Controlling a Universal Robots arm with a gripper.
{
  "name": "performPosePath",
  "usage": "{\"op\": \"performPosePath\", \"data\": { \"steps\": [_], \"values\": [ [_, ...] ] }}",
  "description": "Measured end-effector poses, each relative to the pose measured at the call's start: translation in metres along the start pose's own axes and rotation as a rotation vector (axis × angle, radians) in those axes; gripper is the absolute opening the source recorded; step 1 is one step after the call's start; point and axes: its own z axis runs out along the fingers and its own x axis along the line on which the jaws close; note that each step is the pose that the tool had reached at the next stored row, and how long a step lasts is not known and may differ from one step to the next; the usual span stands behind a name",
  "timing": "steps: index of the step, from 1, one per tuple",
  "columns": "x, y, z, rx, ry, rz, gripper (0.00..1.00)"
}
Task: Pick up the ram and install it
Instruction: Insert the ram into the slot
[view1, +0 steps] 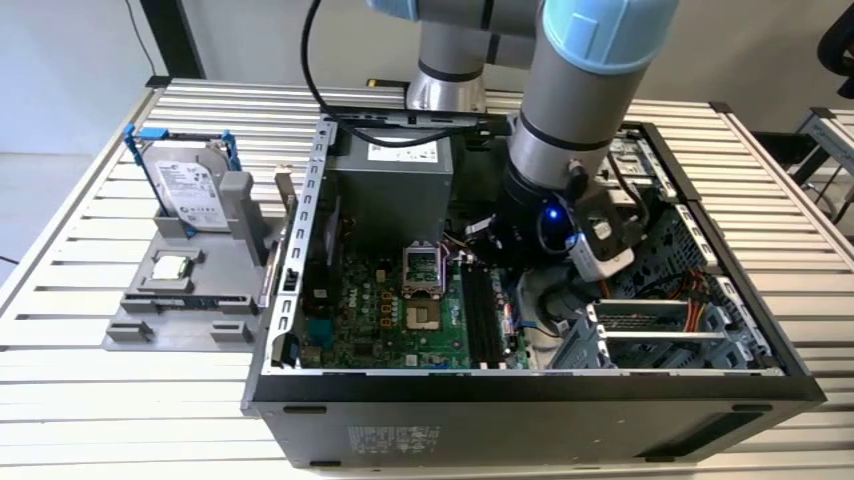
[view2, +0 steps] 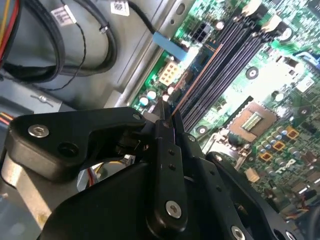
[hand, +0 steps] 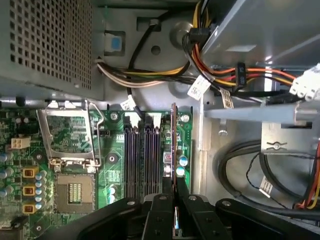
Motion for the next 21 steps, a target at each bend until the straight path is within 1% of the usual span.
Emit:
{"op": "performPosePath", "data": {
  "steps": [2,6,12,14,18,21],
  "values": [
    [0.0015,-0.0024,0.0001,0.0,0.0,0.001,0.0],
    [0.0072,-0.0101,-0.0001,0.0,0.0,0.001,0.0],
    [0.0126,-0.0206,-0.0004,0.0001,0.0,0.001,0.0],
    [0.013,-0.0217,-0.0001,0.0009,0.0,0.001,0.0],
    [0.0132,-0.0219,0.0041,0.0078,-0.0001,0.004,0.0],
    [0.0132,-0.0219,0.0067,0.0117,-0.0001,0.006,0.0]
  ]
}}
